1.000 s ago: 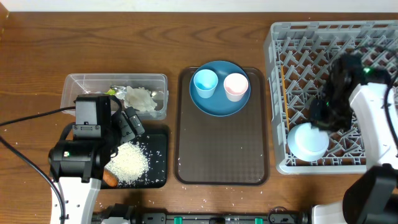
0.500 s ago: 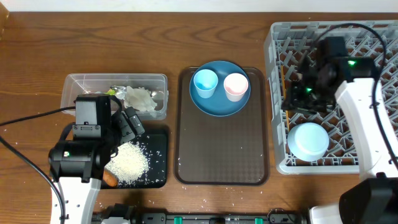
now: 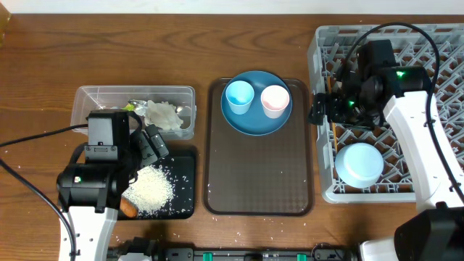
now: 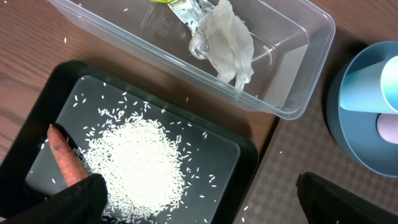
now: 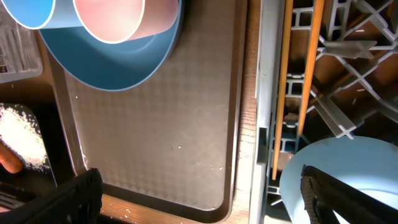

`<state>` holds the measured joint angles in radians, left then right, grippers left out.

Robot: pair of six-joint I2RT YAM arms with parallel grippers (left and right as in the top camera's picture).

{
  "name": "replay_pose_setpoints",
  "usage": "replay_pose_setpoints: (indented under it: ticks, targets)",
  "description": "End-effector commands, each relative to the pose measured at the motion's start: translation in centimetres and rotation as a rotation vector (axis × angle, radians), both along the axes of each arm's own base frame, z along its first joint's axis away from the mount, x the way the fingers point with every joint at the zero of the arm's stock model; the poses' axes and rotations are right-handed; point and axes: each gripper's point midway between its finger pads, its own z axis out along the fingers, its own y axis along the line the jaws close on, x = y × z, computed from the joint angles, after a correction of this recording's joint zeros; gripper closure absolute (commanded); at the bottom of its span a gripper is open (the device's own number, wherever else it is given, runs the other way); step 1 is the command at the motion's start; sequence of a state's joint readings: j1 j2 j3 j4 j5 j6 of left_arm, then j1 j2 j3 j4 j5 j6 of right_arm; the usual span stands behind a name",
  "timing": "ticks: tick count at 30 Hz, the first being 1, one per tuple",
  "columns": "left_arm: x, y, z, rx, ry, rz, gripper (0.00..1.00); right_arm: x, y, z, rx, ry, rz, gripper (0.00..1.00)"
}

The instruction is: Sort waste into correct bins and load items into the dishwasher rack

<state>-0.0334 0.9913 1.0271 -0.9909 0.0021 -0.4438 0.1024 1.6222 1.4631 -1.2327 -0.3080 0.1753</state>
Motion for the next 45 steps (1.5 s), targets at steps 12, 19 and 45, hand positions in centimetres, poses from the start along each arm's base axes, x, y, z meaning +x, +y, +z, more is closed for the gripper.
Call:
replay_pose_setpoints:
  ticks: [12,19,45]
  targets:
    - [0.3,0.0,0.5,-0.001,-0.015,-0.005,0.0,0.1,0.6,0.8,0.012,-0.03,0.021,0.01]
    - [3.9,-3.7,3.0,-0.165,-0.184,-0.13,0.24,0.1,0.6,0.8,0.012,-0.03,0.021,0.01]
    - [17.0,-20.2,-2.5,-0.056,0.123,-0.364,0.38,0.2,0.5,0.8,0.012,-0.03,0.019,0.01]
